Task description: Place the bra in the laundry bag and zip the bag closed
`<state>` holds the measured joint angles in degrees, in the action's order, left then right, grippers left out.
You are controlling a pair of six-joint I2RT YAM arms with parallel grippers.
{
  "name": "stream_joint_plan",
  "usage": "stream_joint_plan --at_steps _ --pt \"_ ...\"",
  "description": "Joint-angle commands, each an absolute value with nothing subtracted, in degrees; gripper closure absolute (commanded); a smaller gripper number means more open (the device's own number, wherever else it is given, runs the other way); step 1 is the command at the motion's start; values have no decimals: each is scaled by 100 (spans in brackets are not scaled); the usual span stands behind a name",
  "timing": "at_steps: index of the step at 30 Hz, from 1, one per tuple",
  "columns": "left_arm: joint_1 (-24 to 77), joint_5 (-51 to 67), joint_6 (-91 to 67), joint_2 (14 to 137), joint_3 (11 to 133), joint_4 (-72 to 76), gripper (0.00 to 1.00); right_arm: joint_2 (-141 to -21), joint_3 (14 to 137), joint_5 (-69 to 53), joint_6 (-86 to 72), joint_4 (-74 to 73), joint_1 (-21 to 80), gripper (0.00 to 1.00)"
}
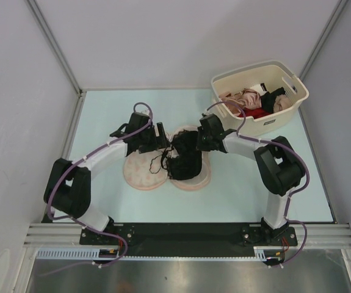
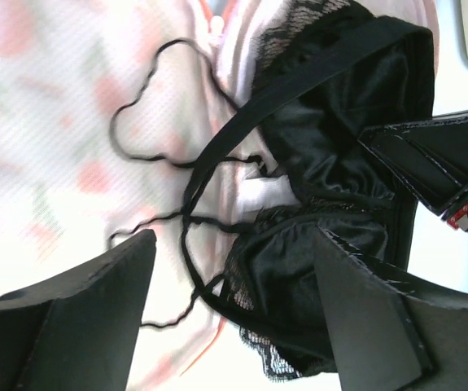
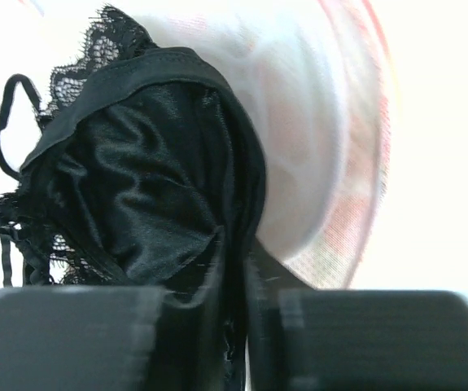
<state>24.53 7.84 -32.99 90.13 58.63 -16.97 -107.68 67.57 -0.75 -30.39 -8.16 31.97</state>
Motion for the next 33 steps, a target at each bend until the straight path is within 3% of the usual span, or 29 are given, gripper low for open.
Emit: stream_joint_plan --at_steps 1,7,10,15,21,23,28,31,33 --pt "2479 169 -3305 8342 5801 -1977 12 -10503 6793 176 -3174 -843 3190 62" --pt "2058 -580 -3330 7656 5828 -3207 6 -9766 6847 499 -2358 -1669 3313 21" --pt "1522 -580 -3549 7349 5477 -3463 7 -9151 6620 869 -2119 -2100 3629 11" --pt "775 -484 -3525 7321 4975 -3498 7 -8228 5855 133 -2346 -2066 3647 9" --pt "633 -596 -3209 7971 4711 -2963 9 -7427 5046 -658 -2373 -1837 3542 8" --pt "615 -441 -3077 8347 4702 -2857 20 -7199 4818 -685 -2373 -1802 3525 8" --pt "615 -764 -3058 8859 4720 -2707 31 -6838 4386 -747 -2356 -1661 3445 9" --pt "615 -563 -3217 9079 4676 -2611 45 -6759 4210 -607 -2408 -1626 3323 9" --pt "615 -492 -3296 9280 4676 -2567 59 -6838 4201 -659 -2408 -1548 3156 9"
